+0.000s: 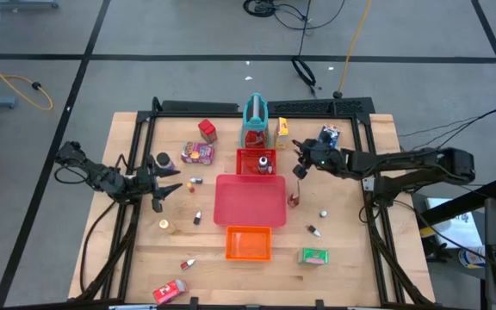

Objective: Pick & Place Kitchen Items
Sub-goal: Put the blue cereal box into the pink bin

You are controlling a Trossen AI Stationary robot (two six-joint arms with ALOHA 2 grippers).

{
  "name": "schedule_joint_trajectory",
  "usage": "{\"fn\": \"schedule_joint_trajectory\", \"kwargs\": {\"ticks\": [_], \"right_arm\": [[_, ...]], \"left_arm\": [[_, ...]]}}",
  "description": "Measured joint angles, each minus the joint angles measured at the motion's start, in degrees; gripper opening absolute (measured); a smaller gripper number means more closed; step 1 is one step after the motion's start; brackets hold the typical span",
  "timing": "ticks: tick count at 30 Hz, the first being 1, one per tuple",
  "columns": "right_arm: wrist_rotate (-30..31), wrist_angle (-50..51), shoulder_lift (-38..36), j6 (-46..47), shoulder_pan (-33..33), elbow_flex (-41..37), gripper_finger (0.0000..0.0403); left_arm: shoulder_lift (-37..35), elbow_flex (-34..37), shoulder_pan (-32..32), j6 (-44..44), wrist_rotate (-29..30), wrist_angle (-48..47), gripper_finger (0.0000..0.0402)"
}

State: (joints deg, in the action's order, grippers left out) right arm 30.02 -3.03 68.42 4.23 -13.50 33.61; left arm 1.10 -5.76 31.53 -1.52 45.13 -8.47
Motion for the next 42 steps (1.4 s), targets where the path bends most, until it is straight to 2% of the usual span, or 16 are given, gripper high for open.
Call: {"fn": "schedule_joint_trajectory", "kwargs": {"ticks": [4, 14, 24, 35, 42], "right_arm": [[4.5, 5.9, -0.1, 2.4, 0.0, 0.0, 0.0122], [10.4, 17.8, -0.1, 5.8, -0.3, 0.0, 0.0122], [10.4, 20.1, -0.1, 7.0, -3.9, -2.5, 0.0144], [5.6, 19.1, -0.1, 5.7, -9.3, -4.5, 0.0203], [2.8, 13.8, -0.1, 2.3, -11.6, -6.8, 0.0203]], "left_arm": [[0.0, 0.0, 0.0, 0.0, 0.0, -0.3, 0.0200], [0.0, 0.0, 0.0, 0.0, 0.0, -0.5, 0.0200], [0.0, 0.0, 0.0, 0.0, 0.0, -0.5, 0.0200], [0.0, 0.0, 0.0, 0.0, 0.0, -0.6, 0.0200], [0.0, 0.0, 0.0, 0.2, 0.0, -0.8, 0.0200]]}}
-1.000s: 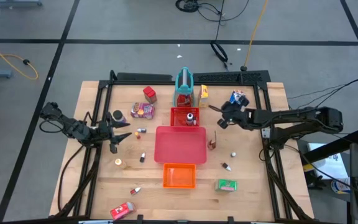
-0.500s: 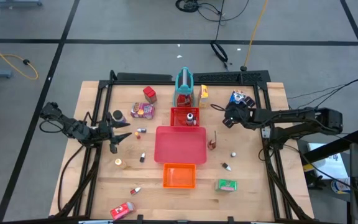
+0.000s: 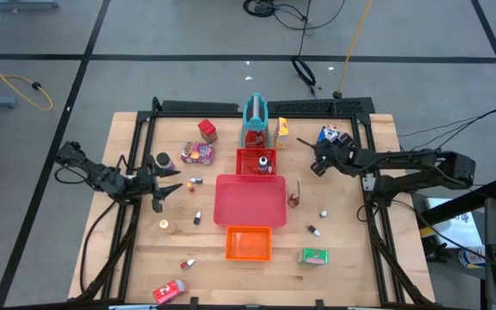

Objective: Pick & Place Kitchen Items
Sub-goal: Put the blue cereal box into the pink bin

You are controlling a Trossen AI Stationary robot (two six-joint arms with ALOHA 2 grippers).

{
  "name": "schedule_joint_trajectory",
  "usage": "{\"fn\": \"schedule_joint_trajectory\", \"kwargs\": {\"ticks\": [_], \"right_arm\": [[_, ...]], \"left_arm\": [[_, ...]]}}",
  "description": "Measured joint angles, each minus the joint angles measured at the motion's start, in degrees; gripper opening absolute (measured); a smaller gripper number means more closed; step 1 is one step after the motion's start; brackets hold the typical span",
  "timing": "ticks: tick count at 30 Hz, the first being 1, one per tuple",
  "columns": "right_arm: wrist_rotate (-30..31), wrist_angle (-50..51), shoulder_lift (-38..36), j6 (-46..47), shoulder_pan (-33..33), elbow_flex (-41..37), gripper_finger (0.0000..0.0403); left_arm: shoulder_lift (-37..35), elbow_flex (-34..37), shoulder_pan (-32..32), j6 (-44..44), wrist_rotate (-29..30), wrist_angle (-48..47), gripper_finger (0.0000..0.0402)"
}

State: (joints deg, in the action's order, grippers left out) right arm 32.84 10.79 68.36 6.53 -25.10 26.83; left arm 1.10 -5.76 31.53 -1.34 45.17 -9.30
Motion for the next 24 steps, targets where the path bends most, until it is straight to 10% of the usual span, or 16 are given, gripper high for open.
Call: {"fn": "schedule_joint_trajectory", "kwargs": {"ticks": [16, 24], "right_arm": [[0.6, -8.8, 6.9, -3.4, -3.6, -2.3, 0.0144], [0.7, -11.4, 9.0, -3.6, -3.8, -2.2, 0.0034]], "left_arm": [[0.0, 0.0, 0.0, 0.1, 0.1, 0.0, 0.0200], [0.0, 0.0, 0.0, 0.1, 0.1, 0.0, 0.0200]]}}
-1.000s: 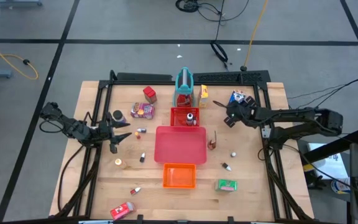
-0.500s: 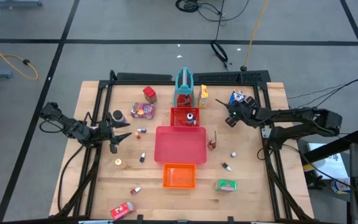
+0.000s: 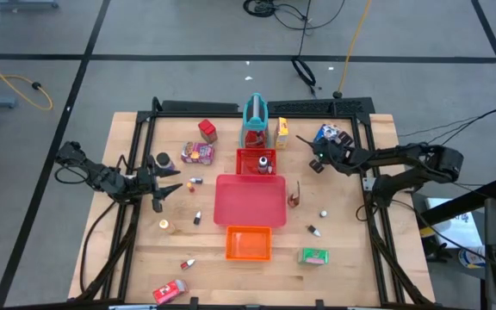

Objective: Pick & Place Kitchen Items
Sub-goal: Put the blue cereal box into the pink bin

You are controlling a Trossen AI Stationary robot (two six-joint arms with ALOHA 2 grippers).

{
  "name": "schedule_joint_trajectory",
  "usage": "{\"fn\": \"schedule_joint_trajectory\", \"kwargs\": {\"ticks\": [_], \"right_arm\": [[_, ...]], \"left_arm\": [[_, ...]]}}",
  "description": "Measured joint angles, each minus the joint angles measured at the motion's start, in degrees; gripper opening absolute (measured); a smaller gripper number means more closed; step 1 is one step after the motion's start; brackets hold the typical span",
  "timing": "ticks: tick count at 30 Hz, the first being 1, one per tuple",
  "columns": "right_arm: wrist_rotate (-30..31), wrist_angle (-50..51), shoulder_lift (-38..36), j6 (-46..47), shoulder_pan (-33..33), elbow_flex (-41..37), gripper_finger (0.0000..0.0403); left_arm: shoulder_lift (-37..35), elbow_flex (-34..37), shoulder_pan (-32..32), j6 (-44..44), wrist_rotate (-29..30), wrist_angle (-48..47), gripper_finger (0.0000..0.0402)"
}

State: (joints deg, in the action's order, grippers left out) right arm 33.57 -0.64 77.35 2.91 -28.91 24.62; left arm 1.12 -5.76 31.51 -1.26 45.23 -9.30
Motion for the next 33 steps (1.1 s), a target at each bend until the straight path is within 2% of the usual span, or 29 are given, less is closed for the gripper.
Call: {"fn": "schedule_joint_trajectory", "kwargs": {"ticks": [2, 12, 18, 22, 33], "right_arm": [[-0.3, 0.0, -0.3, 0.5, 0.1, 0.0, 0.0012], [-3.9, -0.1, -3.9, 3.1, 0.1, 1.2, 0.0005], [-6.9, 2.7, -8.5, 5.2, 0.2, 3.2, 0.0003], [-11.8, 4.4, -12.0, 7.9, 0.2, 3.9, 0.0001], [-18.9, 5.4, -24.2, 15.3, 4.0, 4.1, 0.0001]], "left_arm": [[0.0, 0.0, 0.0, 0.0, 0.0, 0.0, 0.0200], [0.0, 0.0, 0.0, -0.1, 0.7, 0.0, 0.0200], [0.0, 0.0, 0.0, -0.2, 1.4, 0.0, 0.0200], [0.0, 0.0, 0.0, -0.4, 1.4, 0.0, 0.0200], [0.0, 0.0, 0.0, -0.5, 2.3, 0.2, 0.0200]]}}
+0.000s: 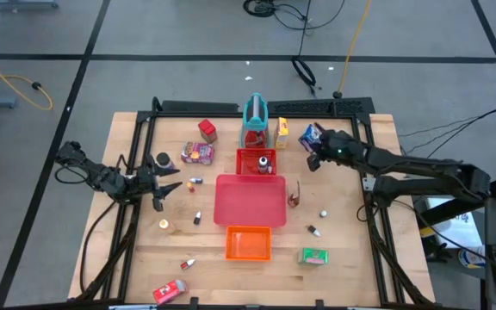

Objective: Pick & Place Kitchen Items
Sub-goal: Put the blue cereal box into the pink bin

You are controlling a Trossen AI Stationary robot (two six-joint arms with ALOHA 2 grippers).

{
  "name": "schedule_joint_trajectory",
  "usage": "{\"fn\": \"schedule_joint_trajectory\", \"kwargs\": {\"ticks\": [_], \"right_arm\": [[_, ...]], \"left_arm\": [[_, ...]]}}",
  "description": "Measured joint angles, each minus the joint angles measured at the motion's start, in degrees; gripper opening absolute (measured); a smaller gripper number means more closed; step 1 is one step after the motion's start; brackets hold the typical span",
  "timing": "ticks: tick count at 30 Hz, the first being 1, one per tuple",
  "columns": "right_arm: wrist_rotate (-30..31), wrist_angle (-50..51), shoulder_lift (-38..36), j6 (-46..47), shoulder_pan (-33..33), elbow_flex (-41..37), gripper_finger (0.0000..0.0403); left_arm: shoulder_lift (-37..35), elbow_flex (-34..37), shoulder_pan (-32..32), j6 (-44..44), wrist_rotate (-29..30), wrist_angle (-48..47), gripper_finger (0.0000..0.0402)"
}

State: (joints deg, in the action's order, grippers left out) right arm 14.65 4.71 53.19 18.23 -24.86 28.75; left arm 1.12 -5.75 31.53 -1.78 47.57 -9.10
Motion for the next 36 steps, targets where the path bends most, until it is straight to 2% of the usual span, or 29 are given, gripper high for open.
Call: {"fn": "schedule_joint_trajectory", "kwargs": {"ticks": [6, 11, 17, 22, 25, 31, 34, 36], "right_arm": [[-6.7, -1.8, -6.3, 5.4, 2.8, 0.0, 0.0000], [-14.8, -9.8, -8.9, 8.1, 6.4, 0.0, 0.0000], [-16.4, -14.7, -8.9, 10.8, 11.3, 0.0, 0.0000], [-16.9, -21.2, -8.1, 12.6, 16.1, 0.0, 0.0000], [-18.0, -23.7, -8.0, 12.7, 18.6, 0.0, 0.0000], [-16.1, -26.2, -7.0, 12.6, 23.1, 0.0, 0.0000], [-16.2, -30.1, -4.4, 12.6, 24.8, 0.0, 0.0000], [-16.2, -31.6, -2.5, 12.5, 25.5, 0.1, 0.0000]], "left_arm": [[0.0, 0.0, 0.0, 0.4, 2.1, 0.4, 0.0200], [0.0, 0.0, 0.0, 1.7, 2.0, 3.8, 0.0200], [2.5, 0.0, 0.0, 3.7, 0.9, 7.6, 0.0200], [10.9, 0.0, 0.0, 8.0, -2.5, 17.1, 0.0200], [17.3, 0.0, 0.0, 12.8, -2.5, 26.2, 0.0200], [29.5, 0.0, -0.9, 19.7, -2.6, 42.7, 0.0200], [34.7, -0.9, -3.0, 19.3, -3.0, 45.6, 0.0200], [37.5, -2.7, -4.9, 18.3, -5.7, 45.3, 0.0200]]}}
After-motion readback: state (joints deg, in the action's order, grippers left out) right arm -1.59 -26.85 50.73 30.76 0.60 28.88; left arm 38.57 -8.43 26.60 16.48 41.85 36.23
